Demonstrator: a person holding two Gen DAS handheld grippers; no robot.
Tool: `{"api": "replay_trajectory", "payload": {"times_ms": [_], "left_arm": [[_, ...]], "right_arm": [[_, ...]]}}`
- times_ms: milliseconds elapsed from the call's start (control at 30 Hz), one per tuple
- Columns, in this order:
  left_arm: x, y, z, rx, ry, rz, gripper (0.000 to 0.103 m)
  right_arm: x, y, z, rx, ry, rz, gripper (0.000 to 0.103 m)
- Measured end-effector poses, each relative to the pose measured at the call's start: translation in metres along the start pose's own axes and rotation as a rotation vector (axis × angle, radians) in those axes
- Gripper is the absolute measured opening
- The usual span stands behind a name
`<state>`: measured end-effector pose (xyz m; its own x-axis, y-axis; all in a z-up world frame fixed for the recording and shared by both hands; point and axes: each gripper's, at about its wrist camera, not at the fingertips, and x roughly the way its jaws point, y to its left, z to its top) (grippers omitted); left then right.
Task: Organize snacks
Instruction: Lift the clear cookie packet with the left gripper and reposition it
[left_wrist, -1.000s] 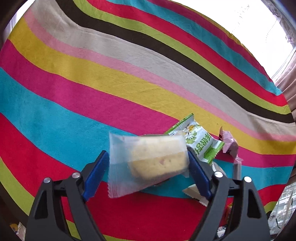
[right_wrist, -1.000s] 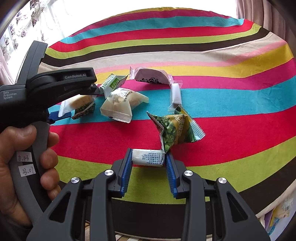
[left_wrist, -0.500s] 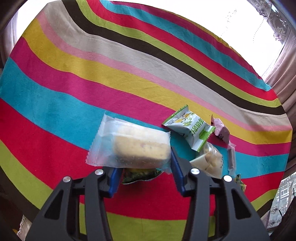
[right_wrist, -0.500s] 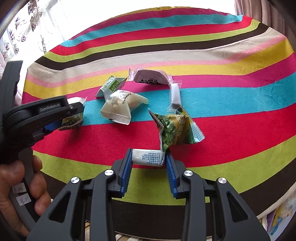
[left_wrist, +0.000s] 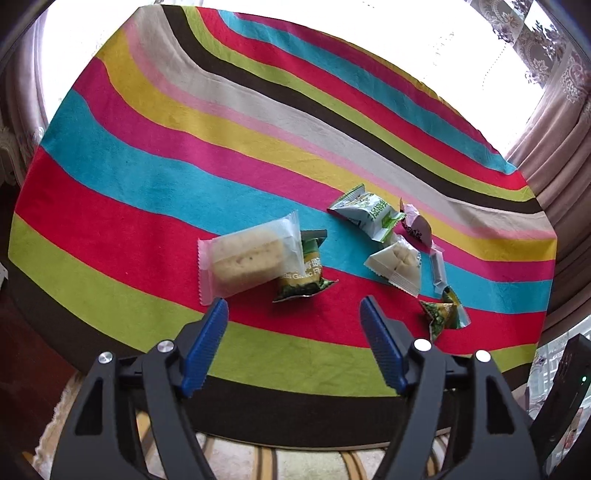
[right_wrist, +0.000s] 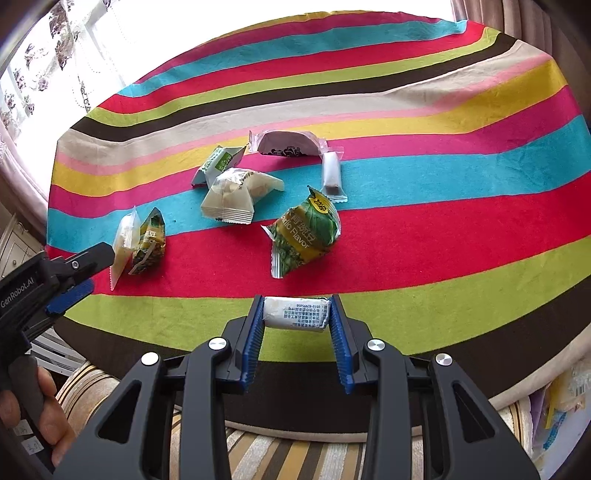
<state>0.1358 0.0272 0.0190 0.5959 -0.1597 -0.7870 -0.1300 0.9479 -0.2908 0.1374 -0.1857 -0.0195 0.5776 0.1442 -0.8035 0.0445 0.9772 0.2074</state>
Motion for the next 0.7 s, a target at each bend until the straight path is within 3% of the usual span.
{"api": "replay_trajectory", "payload": {"times_ms": [100, 200, 400, 533, 633, 700], "left_arm": [[0.009, 0.008, 0.016, 0.125, 0.027, 0.040, 0.077], [0.025, 0.007, 0.030, 0.348, 0.072, 0.096, 0.077], [0.053, -0.002, 0.036, 0.699, 0.158, 0.019, 0.078], [0.060, -0.002, 0.042, 0.783, 0.174, -0.080, 0.078], [0.060, 0.004, 0.046, 0.776, 0.195, -0.125, 0.077], [0.059, 0.009, 0.046, 0.747, 0.218, -0.156, 0.051]], "right_arm": [[-0.004, -0.002, -0.002, 0.008, 0.003, 0.004, 0.035], [-0.005, -0.004, -0.003, 0.014, 0.006, 0.002, 0.035], [-0.005, -0.006, -0.004, 0.021, 0.011, -0.007, 0.035], [-0.003, -0.005, -0.003, 0.015, 0.018, -0.014, 0.035], [-0.002, -0.005, -0.003, 0.014, 0.021, -0.016, 0.035], [-0.002, -0.006, -0.003, 0.019, 0.021, -0.016, 0.035]]}}
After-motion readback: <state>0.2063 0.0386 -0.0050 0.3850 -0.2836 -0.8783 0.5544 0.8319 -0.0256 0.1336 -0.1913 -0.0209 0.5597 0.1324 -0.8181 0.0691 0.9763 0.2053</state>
